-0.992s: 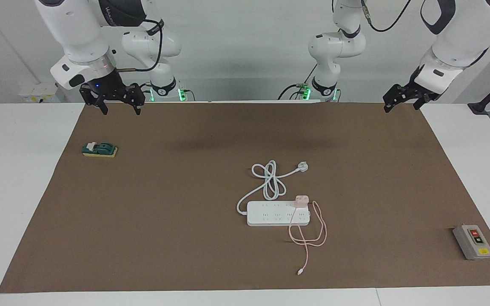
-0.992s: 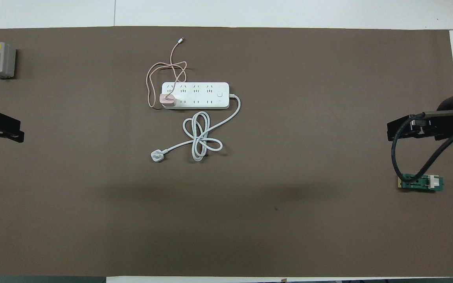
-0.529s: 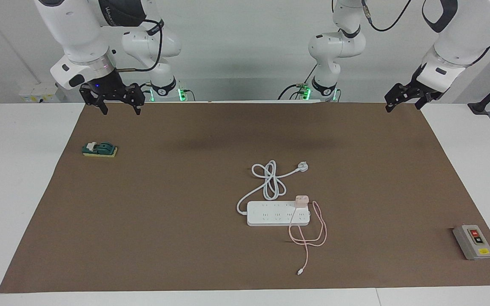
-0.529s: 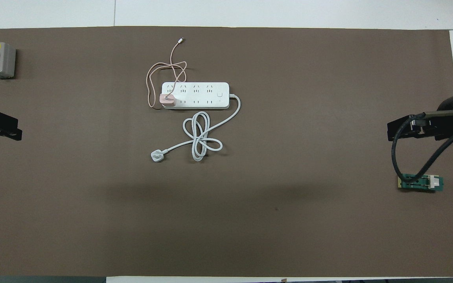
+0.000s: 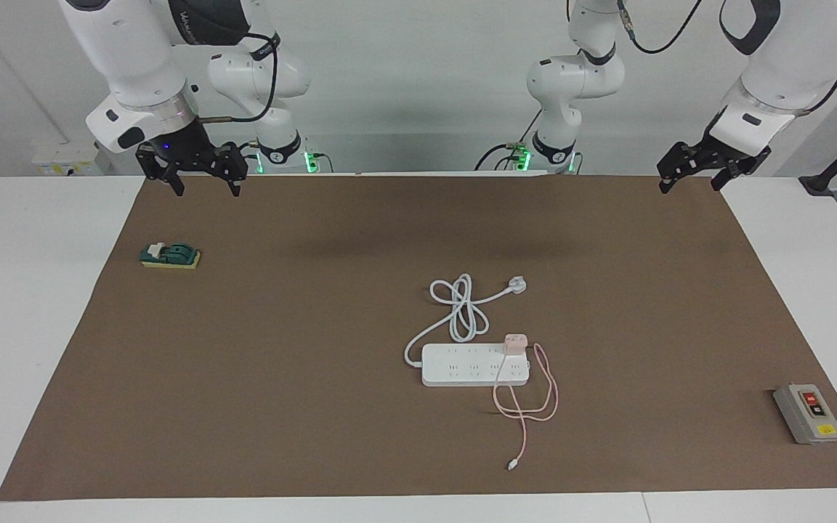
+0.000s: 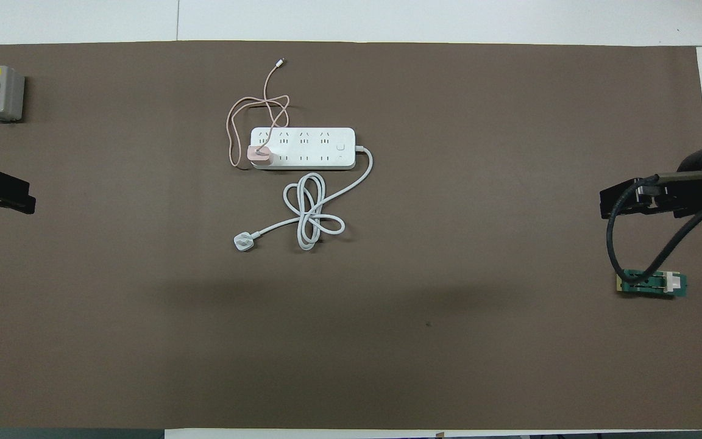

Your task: Plug charger into power strip

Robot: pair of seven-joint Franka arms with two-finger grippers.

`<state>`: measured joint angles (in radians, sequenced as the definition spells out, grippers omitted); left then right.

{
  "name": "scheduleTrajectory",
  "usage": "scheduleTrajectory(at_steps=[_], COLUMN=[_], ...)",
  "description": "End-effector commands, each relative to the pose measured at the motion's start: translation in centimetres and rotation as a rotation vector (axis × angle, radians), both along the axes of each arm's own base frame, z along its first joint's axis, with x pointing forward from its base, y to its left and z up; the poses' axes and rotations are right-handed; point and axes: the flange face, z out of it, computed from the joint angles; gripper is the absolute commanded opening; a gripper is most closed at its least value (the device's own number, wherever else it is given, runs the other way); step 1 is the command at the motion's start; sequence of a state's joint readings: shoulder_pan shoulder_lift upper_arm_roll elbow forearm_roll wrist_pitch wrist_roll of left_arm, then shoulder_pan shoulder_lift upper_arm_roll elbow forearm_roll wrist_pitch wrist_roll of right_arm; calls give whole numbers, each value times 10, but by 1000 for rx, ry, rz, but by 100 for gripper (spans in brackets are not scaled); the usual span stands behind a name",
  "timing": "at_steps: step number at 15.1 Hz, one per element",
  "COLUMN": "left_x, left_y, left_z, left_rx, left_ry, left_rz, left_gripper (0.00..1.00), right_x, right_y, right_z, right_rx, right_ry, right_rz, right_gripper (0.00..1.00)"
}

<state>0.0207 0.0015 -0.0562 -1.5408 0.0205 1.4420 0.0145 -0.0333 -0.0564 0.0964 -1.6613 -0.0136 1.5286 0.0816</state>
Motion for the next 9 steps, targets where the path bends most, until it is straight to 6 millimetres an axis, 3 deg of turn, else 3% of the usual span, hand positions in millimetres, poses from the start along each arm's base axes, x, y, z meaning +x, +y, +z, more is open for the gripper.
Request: scheduleTrajectory(at_steps=[1, 9], left_x=[2, 5], left_y=[0, -4], left_z=[5, -1], left_rx=[-34, -41], left_ry=[-41, -61], left_rz=[-16, -26], left_gripper=[100, 100], right_x=[-6, -6], right_y=[-1, -4], right_z=[2, 2], right_rx=[19, 19], right_ry=[7, 6], right_rz=[18, 11], right_gripper=[100, 100])
